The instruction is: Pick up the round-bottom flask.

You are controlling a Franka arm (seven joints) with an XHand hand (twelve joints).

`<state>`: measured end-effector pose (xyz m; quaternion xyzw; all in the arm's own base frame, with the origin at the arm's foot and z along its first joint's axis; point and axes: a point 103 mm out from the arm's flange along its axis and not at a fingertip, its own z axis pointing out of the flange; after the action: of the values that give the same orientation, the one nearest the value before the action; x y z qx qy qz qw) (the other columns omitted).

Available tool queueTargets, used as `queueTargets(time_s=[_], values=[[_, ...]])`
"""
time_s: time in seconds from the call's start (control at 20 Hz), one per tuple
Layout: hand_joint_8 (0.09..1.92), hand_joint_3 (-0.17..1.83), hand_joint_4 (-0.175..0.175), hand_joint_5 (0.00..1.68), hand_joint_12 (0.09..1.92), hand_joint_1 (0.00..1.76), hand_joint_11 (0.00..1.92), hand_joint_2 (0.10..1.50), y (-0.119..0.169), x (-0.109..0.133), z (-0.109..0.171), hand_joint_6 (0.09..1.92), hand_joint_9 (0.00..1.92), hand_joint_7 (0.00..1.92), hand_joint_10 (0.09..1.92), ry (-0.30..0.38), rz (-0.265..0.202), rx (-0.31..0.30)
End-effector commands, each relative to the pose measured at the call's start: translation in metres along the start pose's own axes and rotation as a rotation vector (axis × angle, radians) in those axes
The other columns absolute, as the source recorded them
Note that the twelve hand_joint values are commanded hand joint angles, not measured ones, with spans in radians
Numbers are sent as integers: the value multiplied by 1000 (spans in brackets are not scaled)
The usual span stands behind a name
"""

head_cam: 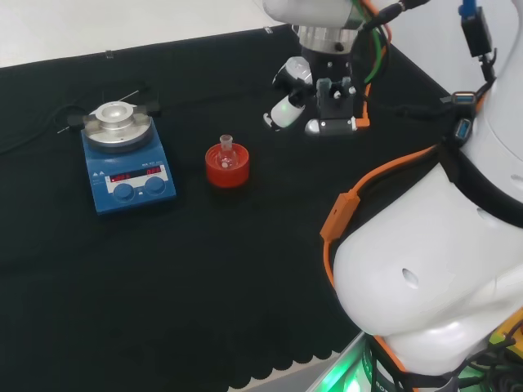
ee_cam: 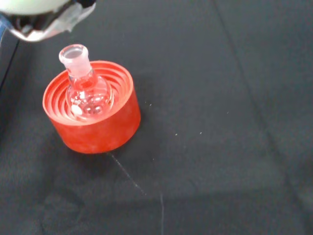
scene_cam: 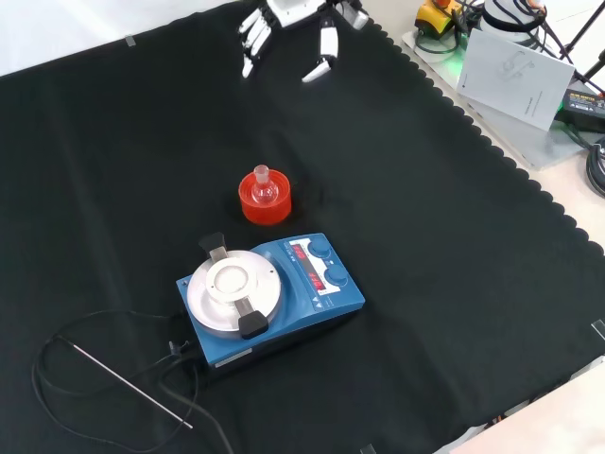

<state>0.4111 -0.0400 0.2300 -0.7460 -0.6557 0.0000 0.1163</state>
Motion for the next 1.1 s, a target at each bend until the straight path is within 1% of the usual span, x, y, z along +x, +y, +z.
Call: queueTargets(time_s=[0.05, 0.15, 0.2, 0.3, 0.5, 0.65, 0.8, 0.9, 1.1], values=[[651, 1024, -45, 558, 1316, 817, 281, 437, 22, 5, 17, 87, 556, 431, 637, 26, -12, -32], [652, 1024, -46, 560, 1316, 819, 281, 440, 27, 5, 20, 87, 556, 431, 637, 33, -18, -55], [652, 1023, -47, 561, 1316, 819, 282, 442, 29, 6, 22, 87, 556, 432, 637, 36, -24, -57], [654, 1022, -48, 563, 1316, 820, 282, 444, 35, 8, 25, 87, 558, 434, 637, 28, -39, -49], [657, 1021, -49, 572, 1316, 827, 282, 447, 45, 13, 33, 87, 563, 441, 639, 28, -55, -27], [660, 1022, -50, 582, 1317, 838, 285, 445, 50, 16, 40, 87, 570, 450, 641, 38, -65, -16], [665, 1024, -51, 583, 1317, 843, 289, 443, 55, 16, 46, 87, 582, 468, 643, 42, -76, -17], [666, 1025, -53, 575, 1317, 845, 292, 441, 59, 17, 50, 87, 589, 475, 643, 46, -93, -11], [663, 1027, -58, 545, 1316, 849, 296, 439, 65, 17, 54, 87, 594, 480, 641, 46, -105, -14]])
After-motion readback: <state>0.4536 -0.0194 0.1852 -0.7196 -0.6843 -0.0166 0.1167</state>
